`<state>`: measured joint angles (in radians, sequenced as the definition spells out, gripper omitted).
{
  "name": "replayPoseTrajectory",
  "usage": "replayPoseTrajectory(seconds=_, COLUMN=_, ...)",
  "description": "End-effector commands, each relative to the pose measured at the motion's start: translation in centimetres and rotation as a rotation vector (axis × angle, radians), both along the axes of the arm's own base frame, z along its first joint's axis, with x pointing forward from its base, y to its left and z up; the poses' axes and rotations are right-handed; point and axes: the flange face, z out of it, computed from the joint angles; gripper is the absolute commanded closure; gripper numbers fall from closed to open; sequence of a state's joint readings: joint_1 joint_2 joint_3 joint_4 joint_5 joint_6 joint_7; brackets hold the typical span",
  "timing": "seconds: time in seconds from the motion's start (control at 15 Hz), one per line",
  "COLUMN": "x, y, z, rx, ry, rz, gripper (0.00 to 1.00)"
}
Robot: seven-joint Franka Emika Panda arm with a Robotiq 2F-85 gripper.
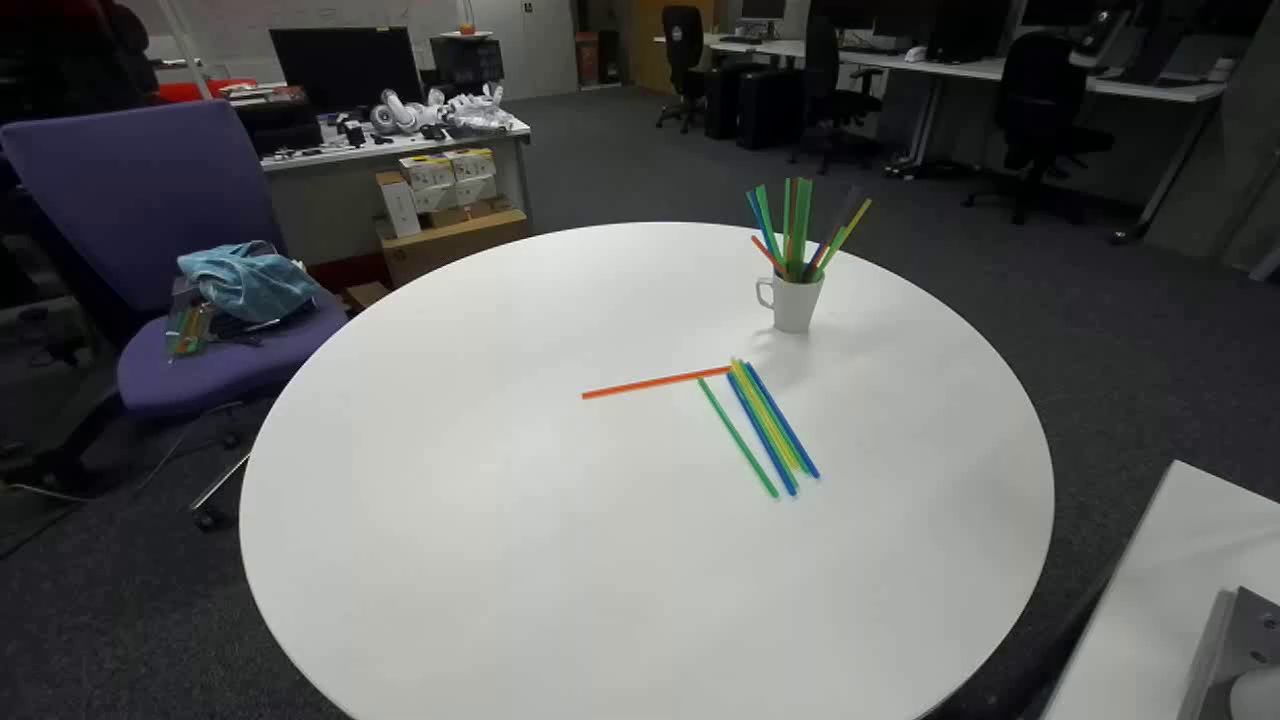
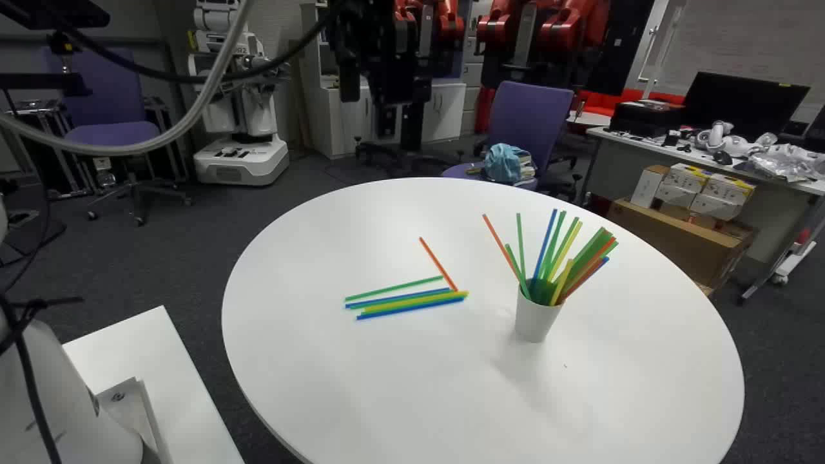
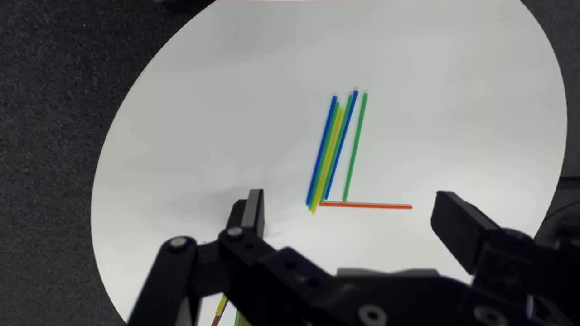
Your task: Pick up the orange straw from the table and place it in the white mug
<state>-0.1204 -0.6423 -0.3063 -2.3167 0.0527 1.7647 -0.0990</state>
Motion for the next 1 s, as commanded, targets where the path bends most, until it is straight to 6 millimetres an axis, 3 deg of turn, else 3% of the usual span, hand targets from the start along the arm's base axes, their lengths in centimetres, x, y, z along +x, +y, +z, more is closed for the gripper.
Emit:
replayPoseTrajectory(seconds=0.0, x=0.0, y=0.0, z=0.0, rx=0.001, ry=0.001, rz=0.000, gripper=0.00)
replayPoseTrajectory(seconds=0.13, x=0.5, y=0.4, z=-0.4, rx=-0.008, ry=0.007, rz=-0.006, gripper=0.00)
replayPoseTrajectory(seconds=0.33, x=2.3, y=2.3, z=-2.2, rx=-0.070, ry=0.007, rz=-0.152, gripper=0.00)
replayPoseTrajectory(seconds=0.53, x=4.8, y=4.8, z=-6.0, rx=-0.133, ry=-0.013, rz=-0.297, gripper=0.00)
replayPoseTrajectory(seconds=0.93, x=12.8, y=8.1, z=-14.4, rx=-0.149, ry=-0.026, rz=-0.616, gripper=0.00)
